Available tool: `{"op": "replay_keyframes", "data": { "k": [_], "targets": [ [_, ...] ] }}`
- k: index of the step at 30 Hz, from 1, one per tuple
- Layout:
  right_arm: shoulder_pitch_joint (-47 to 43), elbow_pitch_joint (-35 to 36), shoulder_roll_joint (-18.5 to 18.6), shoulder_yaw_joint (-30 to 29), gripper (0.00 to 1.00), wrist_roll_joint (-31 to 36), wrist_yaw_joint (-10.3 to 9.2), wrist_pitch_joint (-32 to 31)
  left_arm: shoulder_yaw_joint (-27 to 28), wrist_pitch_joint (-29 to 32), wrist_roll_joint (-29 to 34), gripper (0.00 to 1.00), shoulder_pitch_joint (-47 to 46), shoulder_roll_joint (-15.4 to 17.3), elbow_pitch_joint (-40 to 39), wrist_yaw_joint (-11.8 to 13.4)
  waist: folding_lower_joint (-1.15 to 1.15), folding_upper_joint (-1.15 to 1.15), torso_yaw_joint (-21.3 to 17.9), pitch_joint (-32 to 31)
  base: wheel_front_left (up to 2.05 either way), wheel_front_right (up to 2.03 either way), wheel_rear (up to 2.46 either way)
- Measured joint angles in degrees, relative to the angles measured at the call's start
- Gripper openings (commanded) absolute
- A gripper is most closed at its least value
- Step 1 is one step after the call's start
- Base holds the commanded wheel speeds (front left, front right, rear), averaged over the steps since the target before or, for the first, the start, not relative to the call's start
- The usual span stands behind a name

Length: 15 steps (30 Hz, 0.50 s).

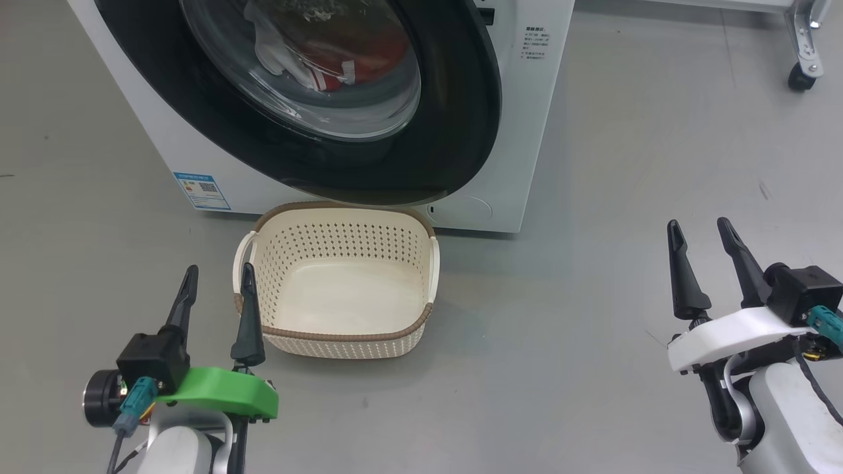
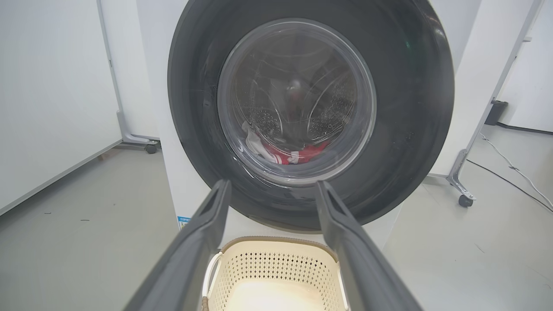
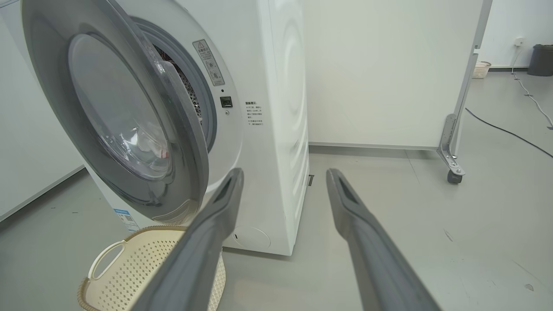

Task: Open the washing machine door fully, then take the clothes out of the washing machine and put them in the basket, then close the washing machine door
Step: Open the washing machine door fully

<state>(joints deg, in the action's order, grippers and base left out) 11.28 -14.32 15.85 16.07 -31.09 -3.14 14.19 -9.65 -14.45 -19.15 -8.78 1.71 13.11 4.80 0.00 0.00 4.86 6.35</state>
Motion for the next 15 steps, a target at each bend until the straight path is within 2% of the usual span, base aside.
{"op": "replay_keyframes", "data": {
  "k": [15],
  "targets": [
    [-0.92,2.54,-0.07,-1.36,1.00,0.96,-0.08,0.01,-0.07,0.00,-0.01,1.00,-0.01,0.01,-0.04,0.00,0.00,0.00,1.00,0.71,0.00,0.00,0.00]
  ]
}}
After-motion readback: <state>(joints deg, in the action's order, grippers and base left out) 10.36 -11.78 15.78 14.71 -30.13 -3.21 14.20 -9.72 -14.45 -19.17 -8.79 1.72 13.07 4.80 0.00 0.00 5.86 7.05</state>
